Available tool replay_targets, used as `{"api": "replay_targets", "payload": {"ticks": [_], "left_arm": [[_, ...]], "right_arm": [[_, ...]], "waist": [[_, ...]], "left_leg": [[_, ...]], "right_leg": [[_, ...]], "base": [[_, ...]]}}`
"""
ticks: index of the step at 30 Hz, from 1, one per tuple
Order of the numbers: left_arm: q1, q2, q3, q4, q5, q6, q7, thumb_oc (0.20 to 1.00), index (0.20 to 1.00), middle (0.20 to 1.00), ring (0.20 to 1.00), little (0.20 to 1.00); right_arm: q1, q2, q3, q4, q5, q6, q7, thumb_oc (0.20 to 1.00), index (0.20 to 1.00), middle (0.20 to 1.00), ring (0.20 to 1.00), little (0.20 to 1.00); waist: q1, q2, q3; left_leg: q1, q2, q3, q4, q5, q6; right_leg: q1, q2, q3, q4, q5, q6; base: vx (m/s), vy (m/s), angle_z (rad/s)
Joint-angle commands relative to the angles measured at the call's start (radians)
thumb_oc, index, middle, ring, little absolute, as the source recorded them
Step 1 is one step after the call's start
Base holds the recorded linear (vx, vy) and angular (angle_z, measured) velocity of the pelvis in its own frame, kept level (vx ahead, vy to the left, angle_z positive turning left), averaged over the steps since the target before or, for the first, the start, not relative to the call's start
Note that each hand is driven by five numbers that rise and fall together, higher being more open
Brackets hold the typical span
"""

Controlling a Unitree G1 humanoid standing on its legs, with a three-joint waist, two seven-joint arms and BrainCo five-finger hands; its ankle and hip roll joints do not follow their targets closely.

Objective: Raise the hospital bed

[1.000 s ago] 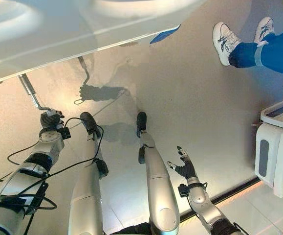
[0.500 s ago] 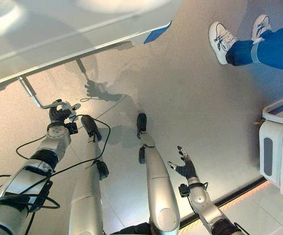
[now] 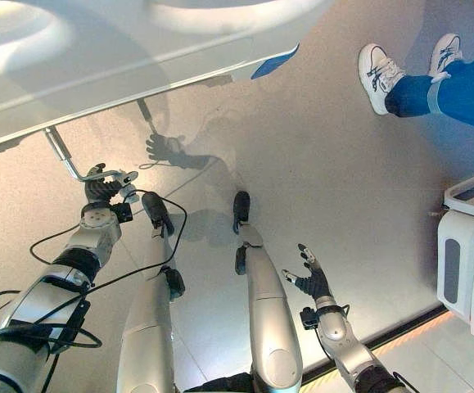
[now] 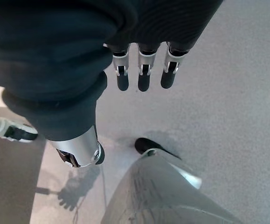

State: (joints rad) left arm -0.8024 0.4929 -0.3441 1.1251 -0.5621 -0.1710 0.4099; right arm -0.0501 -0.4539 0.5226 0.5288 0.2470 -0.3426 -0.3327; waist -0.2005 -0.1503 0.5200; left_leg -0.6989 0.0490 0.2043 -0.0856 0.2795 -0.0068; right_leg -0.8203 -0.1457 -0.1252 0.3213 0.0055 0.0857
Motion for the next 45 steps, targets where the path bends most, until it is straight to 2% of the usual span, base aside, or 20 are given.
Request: {"api": "replay_targets", "payload": {"ticks": [1, 13, 21, 22, 23, 24, 33, 39, 45], "left_arm": [[-0.069, 0.020, 0.009, -0.026, 0.058, -0.053, -0.010, 1.000, 1.000, 1.000, 1.000, 1.000], [0.035, -0.004, 0.018, -0.058, 0.064, -0.053, -0.049, 1.000, 1.000, 1.000, 1.000, 1.000], [0.171, -0.041, 0.042, -0.097, 0.040, -0.056, -0.091, 1.000, 1.000, 1.000, 1.000, 1.000], [0.239, -0.067, 0.064, -0.106, 0.014, -0.064, -0.104, 1.000, 1.000, 1.000, 1.000, 1.000], [0.241, -0.067, 0.064, -0.107, 0.014, -0.063, -0.104, 1.000, 1.000, 1.000, 1.000, 1.000], [0.258, -0.070, 0.067, -0.113, 0.025, -0.063, -0.109, 1.000, 1.000, 1.000, 1.000, 1.000], [0.426, -0.147, 0.095, -0.030, 0.069, -0.035, -0.171, 1.000, 1.000, 1.000, 1.000, 1.000], [0.526, -0.192, 0.105, 0.022, 0.135, -0.019, -0.198, 1.000, 1.000, 1.000, 1.000, 1.000], [0.599, -0.240, 0.079, 0.071, 0.241, 0.008, -0.216, 1.000, 1.000, 1.000, 1.000, 1.000]], "right_arm": [[0.035, -0.042, -0.001, -0.010, 0.021, -0.014, 0.009, 1.000, 1.000, 1.000, 1.000, 1.000], [0.029, -0.018, -0.007, 0.034, 0.022, 0.008, 0.024, 1.000, 1.000, 1.000, 1.000, 1.000], [0.039, 0.005, -0.024, 0.089, 0.016, 0.034, 0.036, 1.000, 1.000, 1.000, 1.000, 1.000], [0.037, 0.023, -0.036, 0.122, 0.019, 0.045, 0.037, 1.000, 1.000, 1.000, 1.000, 1.000], [0.038, 0.023, -0.035, 0.123, 0.019, 0.044, 0.037, 1.000, 1.000, 1.000, 1.000, 1.000], [0.031, 0.030, -0.042, 0.127, 0.018, 0.046, 0.039, 1.000, 1.000, 1.000, 1.000, 1.000], [0.002, 0.086, -0.070, 0.265, 0.010, 0.079, 0.059, 1.000, 1.000, 1.000, 1.000, 1.000], [0.013, 0.120, -0.075, 0.336, -0.001, 0.098, 0.083, 1.000, 1.000, 1.000, 1.000, 1.000], [0.018, 0.158, -0.074, 0.433, -0.022, 0.120, 0.100, 1.000, 1.000, 1.000, 1.000, 1.000]], "waist": [[-0.010, -0.028, 0.000], [0.014, -0.031, 0.000], [0.035, -0.024, 0.000], [0.050, -0.016, 0.000], [0.049, -0.016, 0.000], [0.050, -0.019, 0.000], [0.096, 0.004, -0.005], [0.118, 0.018, -0.068], [0.139, 0.045, -0.129]], "left_leg": [[0.105, -0.058, -0.011, 0.019, -0.125, -0.037], [0.161, -0.061, -0.027, 0.058, -0.145, -0.029], [0.201, -0.066, -0.035, 0.091, -0.166, -0.023], [0.229, -0.069, -0.039, 0.095, -0.171, -0.021], [0.231, -0.069, -0.039, 0.094, -0.171, -0.021], [0.219, -0.075, -0.032, 0.097, -0.149, -0.013], [0.369, -0.079, -0.041, 0.067, -0.161, -0.008], [0.431, -0.080, -0.047, 0.044, -0.173, -0.004], [0.494, -0.084, -0.053, 0.021, -0.185, -0.002]], "right_leg": [[0.062, 0.044, -0.031, -0.298, 0.249, 0.065], [0.133, 0.032, -0.042, -0.270, 0.229, 0.056], [0.186, 0.019, -0.054, -0.248, 0.213, 0.054], [0.224, 0.014, -0.056, -0.249, 0.209, 0.054], [0.226, 0.014, -0.057, -0.250, 0.209, 0.054], [0.218, 0.007, -0.064, -0.254, 0.231, 0.045], [0.378, 0.000, -0.076, -0.275, 0.221, 0.053], [0.447, -0.001, -0.080, -0.289, 0.208, 0.057], [0.521, 0.003, -0.082, -0.304, 0.190, 0.059]], "base": [[0.00, 0.000, 0.00], [-0.01, 0.006, 0.03], [0.00, 0.021, 0.07], [0.00, 0.027, 0.04], [-0.06, 0.033, 0.04], [-0.06, 0.020, 0.10], [0.03, 0.047, 0.06], [0.09, 0.032, 0.04], [0.09, 0.022, 0.07]]}}
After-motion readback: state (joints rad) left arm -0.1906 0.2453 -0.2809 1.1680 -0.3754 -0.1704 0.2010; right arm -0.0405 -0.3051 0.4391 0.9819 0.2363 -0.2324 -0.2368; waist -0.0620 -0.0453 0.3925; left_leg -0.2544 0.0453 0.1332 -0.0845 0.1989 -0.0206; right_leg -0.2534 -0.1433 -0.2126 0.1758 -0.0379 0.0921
